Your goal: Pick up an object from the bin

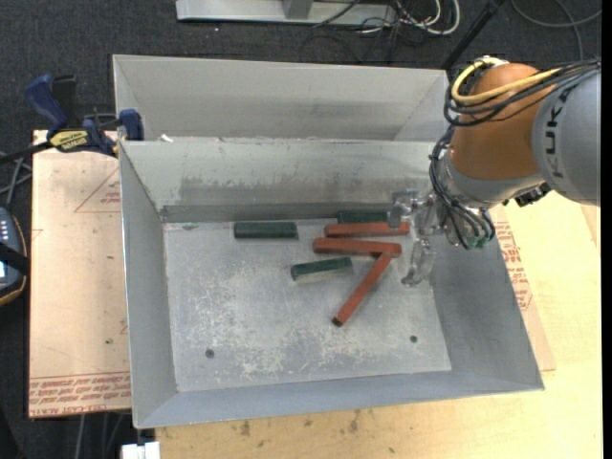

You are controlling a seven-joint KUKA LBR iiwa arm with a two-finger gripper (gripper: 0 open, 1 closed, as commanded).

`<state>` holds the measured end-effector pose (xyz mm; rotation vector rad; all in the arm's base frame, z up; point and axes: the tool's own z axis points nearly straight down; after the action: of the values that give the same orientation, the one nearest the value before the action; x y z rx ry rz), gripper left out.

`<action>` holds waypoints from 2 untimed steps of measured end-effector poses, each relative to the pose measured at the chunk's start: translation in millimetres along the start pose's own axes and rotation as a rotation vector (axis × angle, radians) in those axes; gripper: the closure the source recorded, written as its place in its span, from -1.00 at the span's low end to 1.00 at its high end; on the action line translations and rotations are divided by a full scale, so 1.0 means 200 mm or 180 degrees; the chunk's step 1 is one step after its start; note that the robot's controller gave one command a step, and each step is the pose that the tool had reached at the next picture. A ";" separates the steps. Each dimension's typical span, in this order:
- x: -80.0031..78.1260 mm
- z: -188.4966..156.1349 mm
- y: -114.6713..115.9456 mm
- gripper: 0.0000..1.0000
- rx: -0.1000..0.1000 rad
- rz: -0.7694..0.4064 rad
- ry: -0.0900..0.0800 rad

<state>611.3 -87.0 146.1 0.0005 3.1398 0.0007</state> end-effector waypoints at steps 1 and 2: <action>-0.10 0.18 0.04 -1.00 0.0005 -0.0237 -0.0024; -0.07 0.31 0.06 -1.00 -0.0005 -0.0977 0.0007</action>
Offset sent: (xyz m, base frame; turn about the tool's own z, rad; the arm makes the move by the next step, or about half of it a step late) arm 0.0067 0.0117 -0.0761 -0.4654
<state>624.8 -75.0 84.0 -0.4796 3.1050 0.0027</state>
